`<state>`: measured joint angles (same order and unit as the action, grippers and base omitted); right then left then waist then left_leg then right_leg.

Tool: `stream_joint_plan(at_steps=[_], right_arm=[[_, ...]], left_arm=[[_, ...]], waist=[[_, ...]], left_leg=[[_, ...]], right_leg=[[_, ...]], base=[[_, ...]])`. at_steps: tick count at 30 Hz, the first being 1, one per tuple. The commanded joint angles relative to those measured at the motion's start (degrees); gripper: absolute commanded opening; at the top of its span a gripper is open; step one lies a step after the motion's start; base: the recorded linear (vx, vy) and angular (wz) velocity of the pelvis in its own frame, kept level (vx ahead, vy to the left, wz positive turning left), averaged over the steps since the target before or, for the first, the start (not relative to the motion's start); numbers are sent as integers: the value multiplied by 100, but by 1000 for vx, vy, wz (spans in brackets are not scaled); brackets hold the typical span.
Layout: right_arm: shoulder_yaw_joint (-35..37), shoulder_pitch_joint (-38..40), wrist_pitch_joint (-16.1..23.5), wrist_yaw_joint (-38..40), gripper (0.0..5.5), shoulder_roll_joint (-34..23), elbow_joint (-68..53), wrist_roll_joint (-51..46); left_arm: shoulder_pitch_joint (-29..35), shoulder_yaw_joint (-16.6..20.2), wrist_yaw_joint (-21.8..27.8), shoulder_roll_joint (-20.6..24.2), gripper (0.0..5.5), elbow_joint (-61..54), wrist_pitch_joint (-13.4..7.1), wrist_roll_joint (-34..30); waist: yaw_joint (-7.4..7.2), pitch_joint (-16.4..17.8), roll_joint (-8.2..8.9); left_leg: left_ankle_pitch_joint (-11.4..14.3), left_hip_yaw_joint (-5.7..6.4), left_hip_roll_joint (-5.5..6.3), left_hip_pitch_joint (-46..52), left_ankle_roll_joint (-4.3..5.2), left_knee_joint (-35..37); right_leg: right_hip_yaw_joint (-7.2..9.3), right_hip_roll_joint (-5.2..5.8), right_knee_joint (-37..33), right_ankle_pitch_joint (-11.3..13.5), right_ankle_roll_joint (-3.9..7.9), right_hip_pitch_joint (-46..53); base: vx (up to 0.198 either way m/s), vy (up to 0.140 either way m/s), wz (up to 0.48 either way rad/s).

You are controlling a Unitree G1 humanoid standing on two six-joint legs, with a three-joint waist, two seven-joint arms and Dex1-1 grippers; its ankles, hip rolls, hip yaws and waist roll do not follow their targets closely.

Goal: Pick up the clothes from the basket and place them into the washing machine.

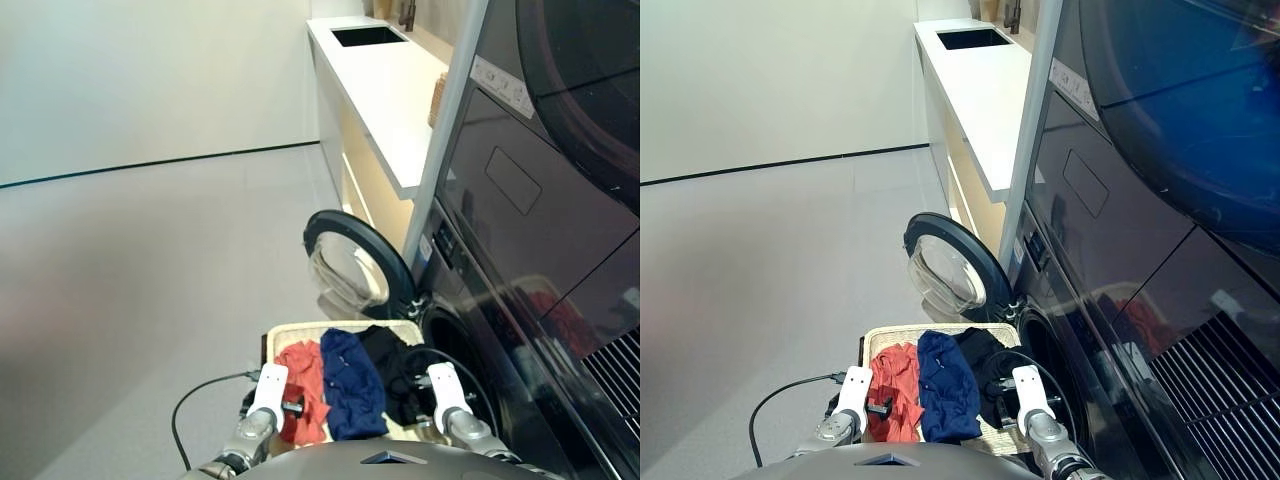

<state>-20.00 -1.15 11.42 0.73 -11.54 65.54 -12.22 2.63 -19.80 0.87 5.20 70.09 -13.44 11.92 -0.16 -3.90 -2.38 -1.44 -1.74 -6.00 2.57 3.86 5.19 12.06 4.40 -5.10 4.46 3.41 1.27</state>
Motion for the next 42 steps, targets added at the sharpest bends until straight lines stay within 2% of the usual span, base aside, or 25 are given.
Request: stream_joint_plan(at_steps=[1,16,24,27,36,40,41,42], right_arm=[[113,-579,179,25,550,280,128,-121],[91,-619,152,12,550,278,106,-96],[-38,-756,101,-16,550,229,83,42],[-153,-907,93,-32,550,186,0,92],[-411,-1417,99,23,550,112,-205,122],[-535,-1815,149,81,550,62,-460,62],[-535,-1817,149,81,550,62,-460,62],[-544,-2026,182,145,550,23,-586,-49]], left_arm=[[527,179,66,87,550,279,-180,141],[602,112,20,91,550,349,-142,-31],[833,-146,64,175,550,258,-134,-369],[1040,-363,71,310,550,144,-163,-672],[1576,-689,-23,505,550,48,-147,-937],[1900,-765,-145,538,550,61,-133,-960],[1902,-765,-145,538,550,62,-133,-960],[2085,-769,-242,559,550,9,-125,-816]], waist=[[-96,165,368],[-118,192,348],[-151,275,325],[-175,397,305],[-192,758,274],[-201,1118,302],[-201,1113,302],[-201,1285,298]], left_leg=[[363,-242,260,384,-2,-92],[358,-259,276,324,-8,-94],[323,-280,284,162,-9,-114],[290,-289,288,-15,-3,-145],[161,-285,284,-691,42,-271],[238,-271,280,-1137,18,-604],[240,-271,280,-1149,17,-611],[237,-236,283,-1405,2,-714]], right_leg=[[-209,269,144,-457,599,261],[-226,289,154,-442,610,188],[-275,314,198,-406,621,-2],[-309,326,257,-378,622,-223],[-353,372,369,-241,635,-887],[-415,370,676,-303,590,-1328],[-417,371,683,-305,590,-1340],[-417,378,977,-337,572,-1676]], base=[[0,0,0],[0,0,0],[0,0,0],[-17,7,-30],[-42,13,-35],[-50,5,-11],[-133,23,-28],[-125,23,-30]])
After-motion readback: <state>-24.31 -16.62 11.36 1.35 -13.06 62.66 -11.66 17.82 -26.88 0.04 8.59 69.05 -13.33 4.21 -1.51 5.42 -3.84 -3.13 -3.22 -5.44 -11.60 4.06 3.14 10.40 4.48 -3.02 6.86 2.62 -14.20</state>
